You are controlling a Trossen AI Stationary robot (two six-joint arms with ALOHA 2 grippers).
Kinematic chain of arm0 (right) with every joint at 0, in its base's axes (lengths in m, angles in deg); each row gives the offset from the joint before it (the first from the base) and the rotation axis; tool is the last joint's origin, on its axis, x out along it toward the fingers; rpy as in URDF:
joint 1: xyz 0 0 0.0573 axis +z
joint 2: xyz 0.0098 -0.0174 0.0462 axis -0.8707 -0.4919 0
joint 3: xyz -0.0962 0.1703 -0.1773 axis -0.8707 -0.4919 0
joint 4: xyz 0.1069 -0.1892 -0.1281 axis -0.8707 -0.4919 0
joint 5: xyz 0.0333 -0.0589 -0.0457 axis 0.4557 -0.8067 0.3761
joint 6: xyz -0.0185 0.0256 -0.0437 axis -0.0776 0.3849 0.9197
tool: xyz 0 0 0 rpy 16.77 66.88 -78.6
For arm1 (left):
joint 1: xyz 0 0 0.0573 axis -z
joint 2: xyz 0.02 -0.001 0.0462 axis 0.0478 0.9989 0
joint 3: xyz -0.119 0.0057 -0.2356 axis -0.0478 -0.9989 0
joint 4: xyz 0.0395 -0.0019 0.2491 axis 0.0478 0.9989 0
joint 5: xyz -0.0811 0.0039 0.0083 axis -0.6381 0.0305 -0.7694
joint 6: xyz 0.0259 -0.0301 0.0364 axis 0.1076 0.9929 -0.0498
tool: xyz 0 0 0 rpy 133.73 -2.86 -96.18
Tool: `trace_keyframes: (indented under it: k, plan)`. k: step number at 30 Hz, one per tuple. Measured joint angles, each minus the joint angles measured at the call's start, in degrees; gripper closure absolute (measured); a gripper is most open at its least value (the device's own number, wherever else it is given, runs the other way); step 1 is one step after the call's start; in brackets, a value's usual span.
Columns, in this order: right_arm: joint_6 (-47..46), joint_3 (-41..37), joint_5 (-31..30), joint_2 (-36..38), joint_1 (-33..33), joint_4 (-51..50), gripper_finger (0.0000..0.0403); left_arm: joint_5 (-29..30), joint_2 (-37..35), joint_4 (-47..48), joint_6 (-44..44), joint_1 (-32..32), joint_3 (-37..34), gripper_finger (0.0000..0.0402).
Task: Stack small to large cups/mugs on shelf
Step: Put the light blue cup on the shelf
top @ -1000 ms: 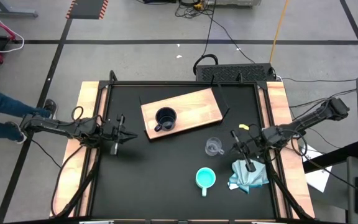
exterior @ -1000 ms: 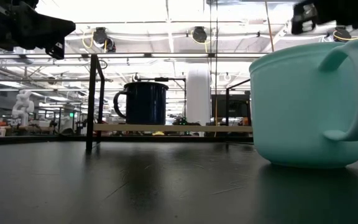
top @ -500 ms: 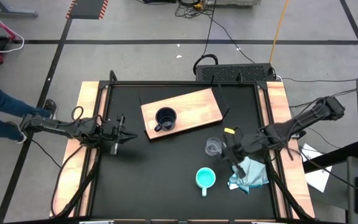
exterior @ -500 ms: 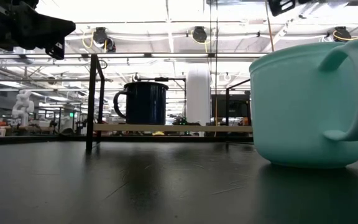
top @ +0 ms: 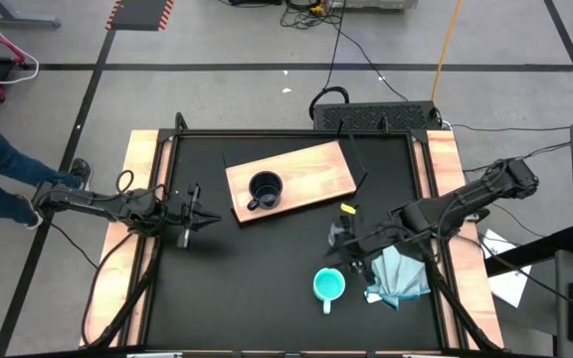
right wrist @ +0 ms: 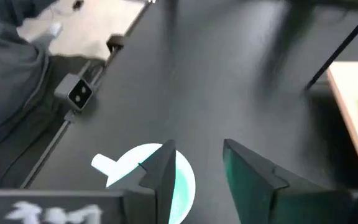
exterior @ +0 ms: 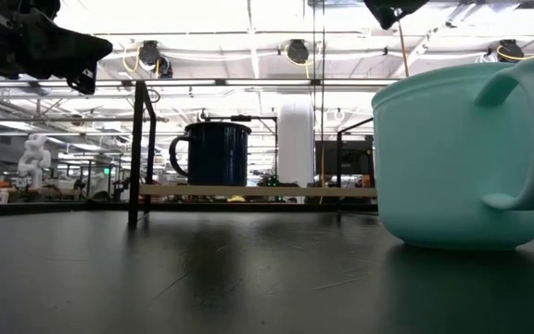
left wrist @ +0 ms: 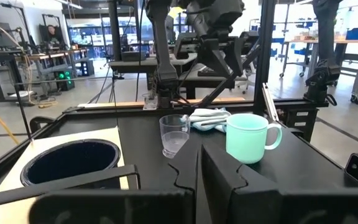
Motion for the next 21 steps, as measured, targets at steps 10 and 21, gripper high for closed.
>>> trace_keyframes:
  k: [10,21]
  plan:
    - [-1.8,10.5,1.3,-9.4,-2.2,-17.0,0.0259,0.0,0.0,0.9,1.1,0.0,0.0,0.0378]
    - [-2.8,11.2,3.2,-13.5,-3.1,-18.6,0.0259,-0.6,0.0,1.0,1.0,0.0,0.0,0.0378]
